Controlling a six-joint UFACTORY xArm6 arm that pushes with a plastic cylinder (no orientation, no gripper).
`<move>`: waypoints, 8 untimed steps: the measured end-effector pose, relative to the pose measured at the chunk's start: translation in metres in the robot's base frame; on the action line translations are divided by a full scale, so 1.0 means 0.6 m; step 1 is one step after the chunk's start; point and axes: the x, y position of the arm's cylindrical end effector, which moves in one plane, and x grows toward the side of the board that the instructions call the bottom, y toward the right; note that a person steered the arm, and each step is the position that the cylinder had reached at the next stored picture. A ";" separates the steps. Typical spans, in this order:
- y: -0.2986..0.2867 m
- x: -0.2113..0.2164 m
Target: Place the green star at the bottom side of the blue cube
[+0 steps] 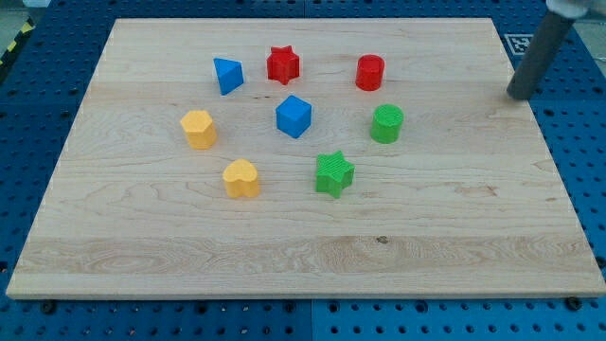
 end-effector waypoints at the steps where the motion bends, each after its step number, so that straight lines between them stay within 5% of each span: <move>1: -0.073 0.124; 3: -0.289 0.205; 8: -0.415 0.181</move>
